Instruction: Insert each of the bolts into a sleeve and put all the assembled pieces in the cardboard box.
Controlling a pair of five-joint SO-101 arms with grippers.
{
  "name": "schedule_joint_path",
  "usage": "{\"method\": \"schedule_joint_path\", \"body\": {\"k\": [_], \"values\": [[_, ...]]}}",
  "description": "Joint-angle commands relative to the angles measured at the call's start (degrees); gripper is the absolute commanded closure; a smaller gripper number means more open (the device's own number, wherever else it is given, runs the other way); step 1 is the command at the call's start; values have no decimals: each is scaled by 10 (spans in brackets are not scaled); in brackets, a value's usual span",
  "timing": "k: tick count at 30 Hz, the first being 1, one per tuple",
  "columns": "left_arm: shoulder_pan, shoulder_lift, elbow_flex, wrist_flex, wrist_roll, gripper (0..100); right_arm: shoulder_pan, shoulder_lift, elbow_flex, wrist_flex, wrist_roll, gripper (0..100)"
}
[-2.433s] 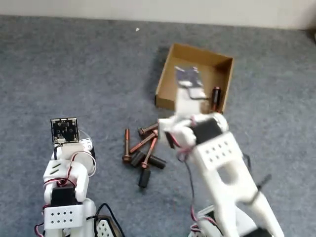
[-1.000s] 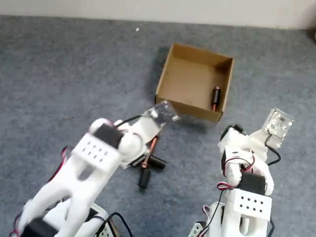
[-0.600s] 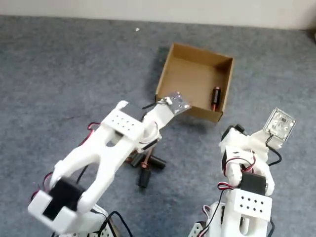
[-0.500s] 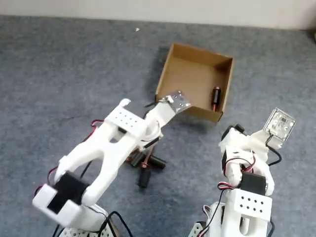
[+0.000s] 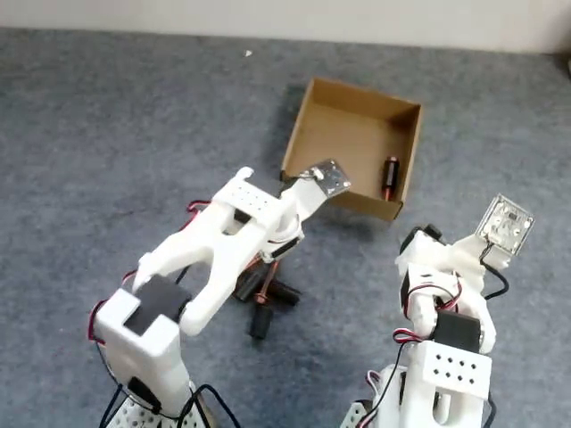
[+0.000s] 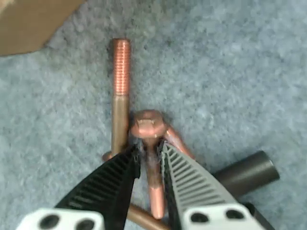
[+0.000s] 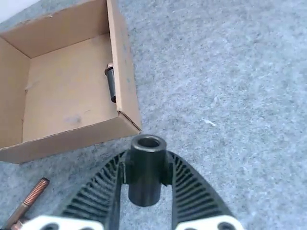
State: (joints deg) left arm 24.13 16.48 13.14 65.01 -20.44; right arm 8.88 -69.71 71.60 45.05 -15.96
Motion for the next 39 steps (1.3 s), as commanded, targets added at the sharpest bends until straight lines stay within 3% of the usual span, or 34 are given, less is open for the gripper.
{"method": "schedule_joint_path", "body": {"k": [1, 13, 21, 27, 39], "values": [[-22, 16, -47, -6, -4, 909, 5, -18, -11, -18, 7, 993], [-27, 48, -60, -5, -4, 863, 3, -18, -10, -18, 7, 993], [-7, 49, -55, -4, -4, 997, 3, -18, -9, -18, 7, 993], [21, 40, -35, -4, -4, 994, 3, -18, -9, -18, 7, 993], [17, -193, 51, -8, 41, 994, 2, -19, -12, -15, 7, 993]]}}
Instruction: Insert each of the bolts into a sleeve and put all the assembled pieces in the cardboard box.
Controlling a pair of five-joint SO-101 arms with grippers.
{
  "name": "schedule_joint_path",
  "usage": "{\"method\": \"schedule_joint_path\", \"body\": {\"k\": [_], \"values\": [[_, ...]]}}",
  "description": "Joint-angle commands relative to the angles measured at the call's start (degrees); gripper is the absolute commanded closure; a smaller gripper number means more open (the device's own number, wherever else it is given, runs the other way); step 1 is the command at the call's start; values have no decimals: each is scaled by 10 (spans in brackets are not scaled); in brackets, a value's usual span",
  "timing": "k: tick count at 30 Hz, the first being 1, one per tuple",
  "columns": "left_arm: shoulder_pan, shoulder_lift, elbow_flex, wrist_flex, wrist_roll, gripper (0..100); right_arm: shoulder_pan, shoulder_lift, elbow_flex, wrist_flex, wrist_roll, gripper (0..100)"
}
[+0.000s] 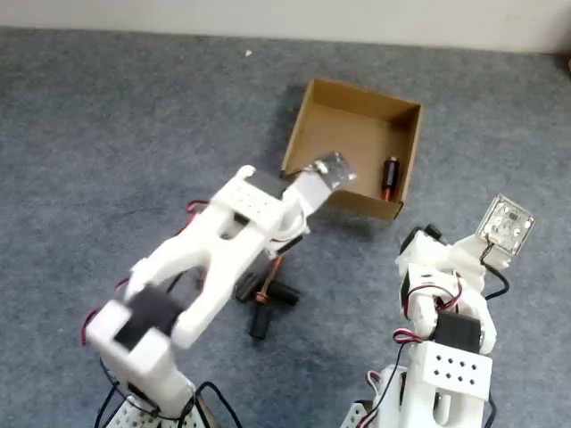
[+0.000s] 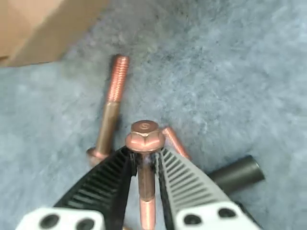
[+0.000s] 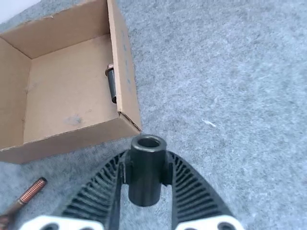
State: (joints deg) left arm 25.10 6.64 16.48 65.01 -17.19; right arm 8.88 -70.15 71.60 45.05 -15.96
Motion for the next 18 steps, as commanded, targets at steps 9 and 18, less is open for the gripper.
{"method": "schedule_joint_path", "body": {"k": [9, 18], "values": [[5, -336, 149, -62, 83, 994, 0, -29, -21, 25, 7, 993], [-30, -584, 321, -164, 149, 994, -51, -183, -5, 26, 47, 993]]}}
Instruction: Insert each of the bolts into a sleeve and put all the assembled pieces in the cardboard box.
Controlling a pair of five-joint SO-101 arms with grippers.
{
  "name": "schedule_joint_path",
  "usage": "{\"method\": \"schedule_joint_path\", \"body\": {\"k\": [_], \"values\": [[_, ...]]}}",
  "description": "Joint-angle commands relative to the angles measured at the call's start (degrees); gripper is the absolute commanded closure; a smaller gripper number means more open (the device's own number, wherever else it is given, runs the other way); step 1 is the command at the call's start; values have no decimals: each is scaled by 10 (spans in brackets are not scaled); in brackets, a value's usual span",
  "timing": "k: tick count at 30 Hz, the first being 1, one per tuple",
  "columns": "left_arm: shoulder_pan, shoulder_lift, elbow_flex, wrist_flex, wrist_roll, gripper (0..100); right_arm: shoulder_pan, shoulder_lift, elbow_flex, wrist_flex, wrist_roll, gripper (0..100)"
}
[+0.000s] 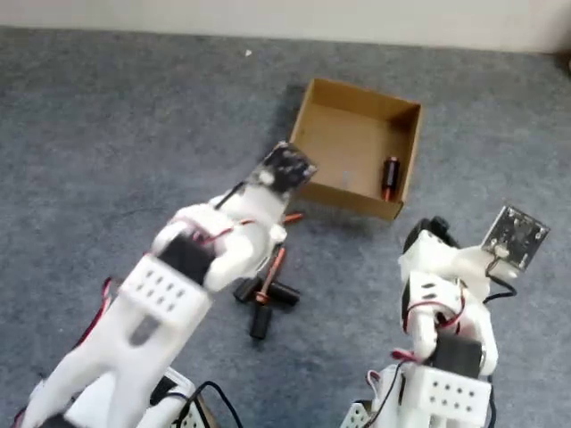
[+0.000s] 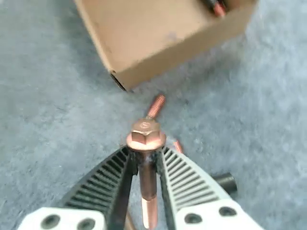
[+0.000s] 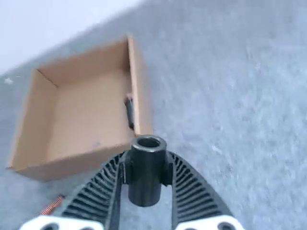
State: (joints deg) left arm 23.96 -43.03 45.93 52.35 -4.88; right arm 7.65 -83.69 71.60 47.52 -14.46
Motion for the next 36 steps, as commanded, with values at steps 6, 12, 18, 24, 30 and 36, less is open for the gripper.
{"method": "schedule_joint_path", "body": {"k": [6, 12, 18, 24, 30, 36], "values": [[-54, -250, 105, -84, 101, 994, -145, -125, 37, -2, 61, 993], [-51, -400, 157, -121, 131, 995, -226, -180, 42, -2, 61, 993], [-51, -487, 167, -127, 164, 995, -335, -205, 87, -50, 62, 993], [-29, -516, 167, -135, 171, 995, -420, -214, 211, -196, 172, 993], [30, -515, 173, -135, 170, 995, -455, -215, 276, -284, 217, 993], [47, -516, 257, -223, 167, 995, -474, -215, 284, -288, 218, 993]]}}
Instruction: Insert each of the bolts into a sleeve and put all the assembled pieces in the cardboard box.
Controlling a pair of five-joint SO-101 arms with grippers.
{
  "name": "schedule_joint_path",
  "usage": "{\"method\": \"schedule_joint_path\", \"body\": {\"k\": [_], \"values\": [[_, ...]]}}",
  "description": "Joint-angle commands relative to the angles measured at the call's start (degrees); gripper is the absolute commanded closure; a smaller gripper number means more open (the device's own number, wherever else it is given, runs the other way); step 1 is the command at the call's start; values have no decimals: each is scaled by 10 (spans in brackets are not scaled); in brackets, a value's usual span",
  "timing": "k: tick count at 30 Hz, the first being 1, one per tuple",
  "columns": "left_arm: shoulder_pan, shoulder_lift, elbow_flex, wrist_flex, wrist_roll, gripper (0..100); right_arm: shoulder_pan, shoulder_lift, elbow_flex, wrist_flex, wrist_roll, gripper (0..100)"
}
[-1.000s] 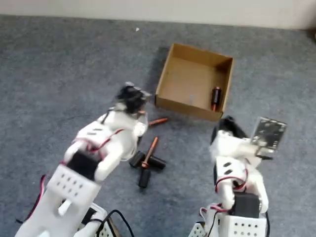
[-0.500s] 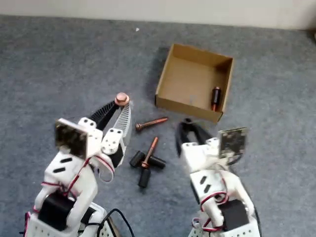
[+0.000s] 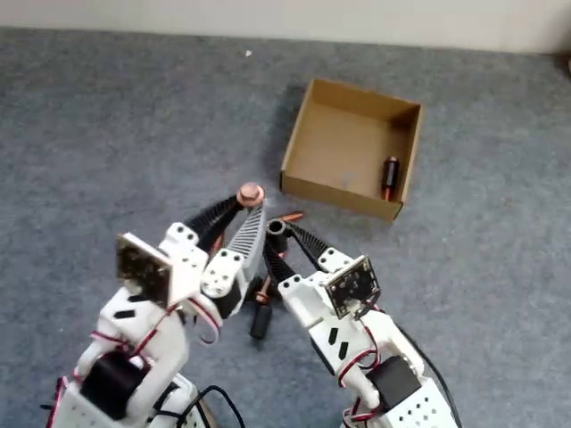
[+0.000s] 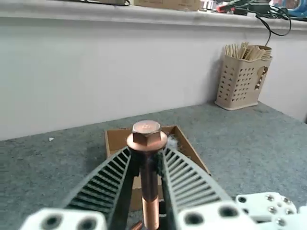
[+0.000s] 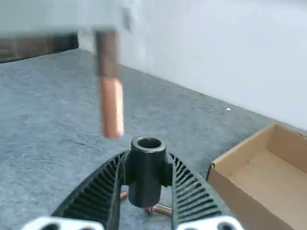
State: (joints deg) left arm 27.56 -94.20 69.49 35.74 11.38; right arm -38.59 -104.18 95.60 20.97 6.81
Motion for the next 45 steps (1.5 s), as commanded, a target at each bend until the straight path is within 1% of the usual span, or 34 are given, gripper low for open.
{"method": "schedule_joint_path", "body": {"k": [1, 3, 5, 7, 12, 15, 18, 21, 33, 39, 45], "values": [[11, -5, 33, -73, 4, 995, -13, -10, 44, -22, 9, 993], [11, -7, 42, -91, 4, 995, -13, -10, 44, -22, 43, 993], [12, -8, 40, -91, 5, 995, -13, -10, 46, -22, 83, 993], [12, -8, 37, -92, 5, 995, -13, -10, 52, -22, 99, 993], [12, -8, 11, -90, 5, 995, -13, -9, 70, -21, 98, 993], [12, -7, 10, -90, 7, 995, -29, -9, 70, -17, 98, 993], [36, -8, 10, -90, 5, 995, -46, -9, 71, -2, 99, 993], [55, -8, 7, -90, 5, 995, -44, -9, 71, 0, 98, 993], [51, -8, 23, -89, 4, 995, -42, -10, 68, -1, 98, 993], [17, -9, 17, -91, 5, 995, -20, -10, 68, -2, 98, 993], [14, -9, 23, -90, 6, 995, -19, -10, 68, -2, 98, 993]]}}
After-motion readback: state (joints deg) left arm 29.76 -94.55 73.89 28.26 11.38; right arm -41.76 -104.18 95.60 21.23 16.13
